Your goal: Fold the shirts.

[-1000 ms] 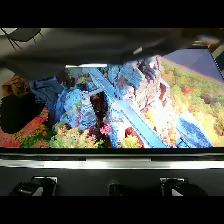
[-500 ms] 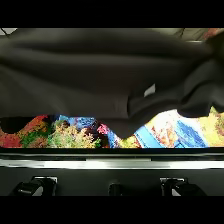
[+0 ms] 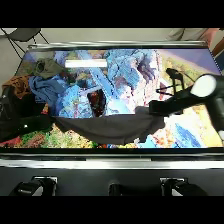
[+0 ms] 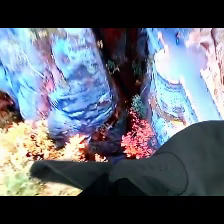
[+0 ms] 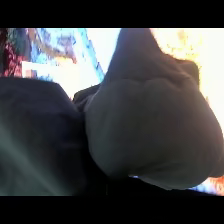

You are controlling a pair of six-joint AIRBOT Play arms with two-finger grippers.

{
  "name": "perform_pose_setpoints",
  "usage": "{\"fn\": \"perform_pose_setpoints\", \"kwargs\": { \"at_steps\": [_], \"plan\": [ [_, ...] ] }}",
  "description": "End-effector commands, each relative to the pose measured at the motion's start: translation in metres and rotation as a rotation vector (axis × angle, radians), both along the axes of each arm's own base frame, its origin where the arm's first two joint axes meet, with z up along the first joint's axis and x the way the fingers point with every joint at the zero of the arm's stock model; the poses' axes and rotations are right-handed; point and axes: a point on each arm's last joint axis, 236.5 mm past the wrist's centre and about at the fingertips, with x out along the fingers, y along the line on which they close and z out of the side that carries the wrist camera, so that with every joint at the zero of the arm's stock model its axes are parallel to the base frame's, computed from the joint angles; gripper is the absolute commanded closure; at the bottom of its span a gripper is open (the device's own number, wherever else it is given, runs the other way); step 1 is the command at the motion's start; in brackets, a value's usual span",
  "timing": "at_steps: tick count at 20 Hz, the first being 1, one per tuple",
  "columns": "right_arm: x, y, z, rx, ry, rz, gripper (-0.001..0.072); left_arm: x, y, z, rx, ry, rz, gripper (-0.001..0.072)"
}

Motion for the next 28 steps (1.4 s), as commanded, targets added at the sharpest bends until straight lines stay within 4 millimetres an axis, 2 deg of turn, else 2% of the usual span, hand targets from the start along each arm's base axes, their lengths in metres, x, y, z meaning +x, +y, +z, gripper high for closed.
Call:
{"fn": "perform_pose_setpoints", "kwargs": {
  "at_steps": [1,2,3,5,6,7,8,9,10,11,12,14,15,17,18,20,22,25,26,28],
  "plan": [
    [0.088,0.0,-0.016,0.023,-0.258,-0.095,0.0667,0.024,0.0,-0.001,-0.047,-0.063,0.047,0.0681],
    [0.117,0.0,-0.012,0.041,-0.348,-0.131,0.0667,0.035,0.004,-0.006,-0.048,-0.061,0.068,0.0682],
    [0.141,0.001,-0.012,0.066,-0.412,-0.168,0.0667,0.045,0.007,-0.023,-0.043,-0.02,0.085,0.0682],
    [0.179,0.012,-0.022,0.177,-0.463,-0.261,0.0666,0.067,0.012,-0.069,-0.032,0.078,0.118,0.0681],
    [0.189,0.021,-0.033,0.256,-0.439,-0.318,0.0665,0.079,0.015,-0.089,-0.025,0.105,0.139,0.068],
    [0.193,0.029,-0.045,0.318,-0.395,-0.362,0.0587,0.09,0.017,-0.112,-0.022,0.134,0.16,0.0679],
    [0.191,0.037,-0.058,0.368,-0.334,-0.388,0.0321,0.095,0.016,-0.13,-0.042,0.173,0.179,0.0658],
    [0.185,0.045,-0.067,0.386,-0.284,-0.378,0.0138,0.096,0.011,-0.146,-0.066,0.222,0.189,0.0526],
    [0.176,0.046,-0.07,0.371,-0.257,-0.329,0.0086,0.094,0.008,-0.153,-0.069,0.264,0.18,0.0287],
    [0.166,0.042,-0.067,0.357,-0.224,-0.276,0.0084,0.091,0.009,-0.154,-0.051,0.291,0.152,0.0044],
    [0.155,0.033,-0.063,0.352,-0.182,-0.244,0.0083,0.089,0.012,-0.149,-0.015,0.295,0.102,-0.0001],
    [0.131,-0.001,-0.054,0.345,-0.099,-0.217,0.0083,0.084,0.03,-0.133,0.07,0.302,0.009,0.0],
    [0.118,-0.022,-0.057,0.332,-0.052,-0.209,0.0084,0.081,0.04,-0.128,0.093,0.316,-0.003,0.0],
    [0.083,-0.067,-0.079,0.277,0.103,-0.241,0.0086,0.076,0.057,-0.126,0.091,0.351,0.024,0.0001],
    [0.067,-0.076,-0.091,0.269,0.17,-0.261,0.0087,0.072,0.062,-0.131,0.087,0.377,0.032,0.0001],
    [0.041,-0.067,-0.113,0.276,0.263,-0.229,0.0083,0.065,0.065,-0.149,0.089,0.423,0.024,0.0001],
    [0.03,-0.055,-0.131,0.278,0.3,-0.214,0.008,0.06,0.063,-0.17,0.082,0.481,0.008,0.0001],
    [0.029,-0.036,-0.147,0.278,0.311,-0.197,0.006,0.068,0.039,-0.186,-0.034,0.505,-0.006,0.0002],
    [0.031,-0.027,-0.15,0.284,0.31,-0.187,0.0029,0.07,0.031,-0.19,-0.071,0.509,-0.014,0.0002],
    [0.035,-0.012,-0.157,0.292,0.307,-0.171,0.0026,0.07,0.025,-0.203,-0.084,0.535,-0.013,0.0002]
  ]
}}
